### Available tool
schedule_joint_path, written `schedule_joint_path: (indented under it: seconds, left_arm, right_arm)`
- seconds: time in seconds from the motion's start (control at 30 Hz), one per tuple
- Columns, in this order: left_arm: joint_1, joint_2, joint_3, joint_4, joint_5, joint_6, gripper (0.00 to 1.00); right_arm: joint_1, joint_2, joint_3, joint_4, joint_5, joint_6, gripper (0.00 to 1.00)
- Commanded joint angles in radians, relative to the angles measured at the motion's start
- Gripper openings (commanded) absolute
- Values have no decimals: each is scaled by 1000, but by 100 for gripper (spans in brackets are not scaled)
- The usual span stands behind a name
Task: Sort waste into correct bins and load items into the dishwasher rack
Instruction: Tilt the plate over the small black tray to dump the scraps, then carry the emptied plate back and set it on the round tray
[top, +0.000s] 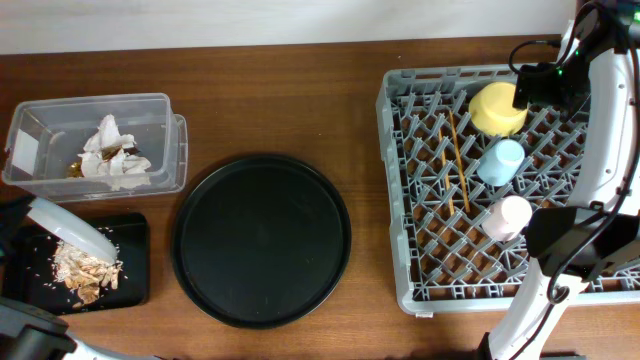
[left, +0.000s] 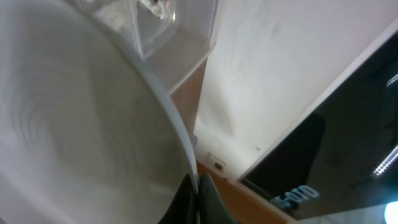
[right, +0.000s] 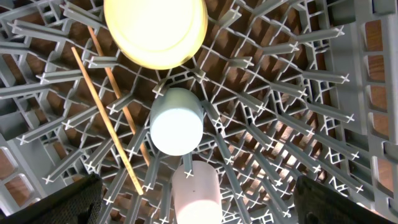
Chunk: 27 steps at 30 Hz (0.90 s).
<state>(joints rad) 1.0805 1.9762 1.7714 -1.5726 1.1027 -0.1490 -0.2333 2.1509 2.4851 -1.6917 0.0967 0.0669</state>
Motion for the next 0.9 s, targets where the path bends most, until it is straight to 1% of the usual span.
schedule_joint_path:
  seconds: [0.0,0.07,0.1,0.13,0.17,0.23,0.3,0.33,0.5,0.63,0.73,0.8,0.87]
  left_arm:
    - [7,-26,-3,-19,24,47,1]
    - [7,-26,-3,20,25,47,1]
    - [7,-26,-3,6,10,47,1]
    - [7,-26,-3,-48,1,59,1]
    - [7,-29,-3,-86,19,97,1]
    - [7,-30,-3,-26,34,109,1]
    - [7,-32,-6,-116,32,137,1]
    - [-2,-58,-18,-116,46,155,1]
    - [-70,-165,-20,-116,41,154,1]
    - [-194,-261,-20,-116,-6,154,1]
    - [-341,-339,-20,-116,-142,153,1]
    - [-484,-382,-20,-116,-225,153,1]
    - [-668,-404,-20,-109,-296,153,1]
  right_arm:
    - [-3,-35,18,-3,2,-8,98]
    - [-3,-35,18,-3,2,-8,98]
    - [-3,-35,18,-3,2,-8,98]
    - [-3,-35,18,-3,2,-8,98]
    - [-3,-35,18,-3,2,-8,98]
    - [-3,-35,18,-3,2,-8,98]
    - [-3,-35,18,-3,2,-8,98]
    - [-3,-35,18,-3,2,-8,98]
    - [-3,-35,18,-3,2,-8,98]
    - [-3,-35,18,-3,2,-8,99]
    - [-3,-35,18,-3,2,-8,98]
    - [-3,-35,18,-3,2,-8,98]
    - [-3,-35,18,-3,2,-8,98]
